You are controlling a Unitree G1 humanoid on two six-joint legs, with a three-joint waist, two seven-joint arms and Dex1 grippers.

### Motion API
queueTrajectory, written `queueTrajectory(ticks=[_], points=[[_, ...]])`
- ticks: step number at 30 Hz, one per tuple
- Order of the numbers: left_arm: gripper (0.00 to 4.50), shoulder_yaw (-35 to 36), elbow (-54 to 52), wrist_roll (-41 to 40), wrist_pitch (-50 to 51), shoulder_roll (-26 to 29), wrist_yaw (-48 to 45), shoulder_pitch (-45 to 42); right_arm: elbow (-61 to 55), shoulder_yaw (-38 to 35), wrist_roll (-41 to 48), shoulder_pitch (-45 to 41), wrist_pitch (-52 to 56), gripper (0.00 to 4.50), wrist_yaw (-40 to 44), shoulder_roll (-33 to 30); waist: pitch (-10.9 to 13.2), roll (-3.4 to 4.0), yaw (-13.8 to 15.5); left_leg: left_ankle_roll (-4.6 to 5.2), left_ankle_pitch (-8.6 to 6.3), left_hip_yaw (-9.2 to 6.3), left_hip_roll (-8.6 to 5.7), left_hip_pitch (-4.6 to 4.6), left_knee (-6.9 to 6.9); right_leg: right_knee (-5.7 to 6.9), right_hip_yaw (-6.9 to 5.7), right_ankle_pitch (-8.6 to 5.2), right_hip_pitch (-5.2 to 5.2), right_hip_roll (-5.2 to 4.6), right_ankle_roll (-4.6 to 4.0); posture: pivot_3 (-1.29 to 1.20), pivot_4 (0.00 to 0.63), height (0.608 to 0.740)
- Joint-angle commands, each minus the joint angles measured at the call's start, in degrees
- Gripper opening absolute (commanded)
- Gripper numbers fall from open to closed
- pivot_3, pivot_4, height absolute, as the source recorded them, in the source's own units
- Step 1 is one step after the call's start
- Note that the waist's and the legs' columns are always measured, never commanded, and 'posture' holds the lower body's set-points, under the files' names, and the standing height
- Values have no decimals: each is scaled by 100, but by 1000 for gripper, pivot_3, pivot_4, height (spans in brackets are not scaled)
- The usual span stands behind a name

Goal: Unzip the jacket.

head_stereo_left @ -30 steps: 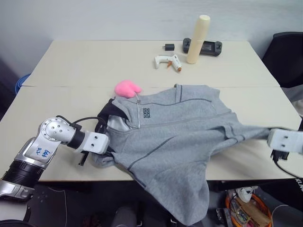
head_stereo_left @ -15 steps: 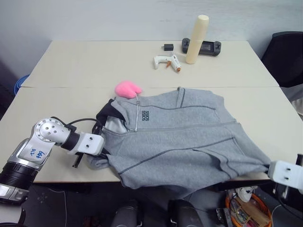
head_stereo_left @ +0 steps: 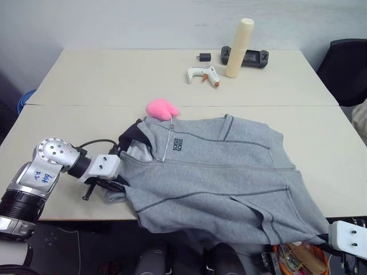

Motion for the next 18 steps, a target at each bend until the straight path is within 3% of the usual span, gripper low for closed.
queueTrajectory(ticks=[1,9,10,15,18], points=[[1757,305,-405,-395,619,170,-212,13,-426,-613,581,-141,700,1794,368,-158,0,0,1,1,-1,-1,1,1,2,0,0,0,3,-1,0,0,150,740],[4203,863,-899,-1187,1769,483,-232,130,-571,-1162,1980,-1440,2288,4482,790,-802,1,-2,-7,0,-2,-5,2,0,1,-4,0,0,1,-1,0,0,150,740],[4422,1031,-959,-1463,2137,493,-182,36,-481,-1117,2344,-1850,2603,4500,649,-936,2,-3,-7,0,-2,-6,2,0,1,-3,0,0,1,-2,0,0,150,740],[4422,1610,-1054,-2233,3183,327,296,-415,-117,-736,3232,-3300,3342,4500,381,-1345,8,-7,18,-1,-2,-11,1,-2,3,-3,-1,0,1,-10,-1,0,150,740],[4422,1597,-559,-2050,3653,-244,1350,-1252,-64,104,3379,-4536,3310,4500,-460,-1340,7,-8,61,-1,-1,-17,-2,-5,7,-6,-5,0,4,-8,-1,0,150,740]])
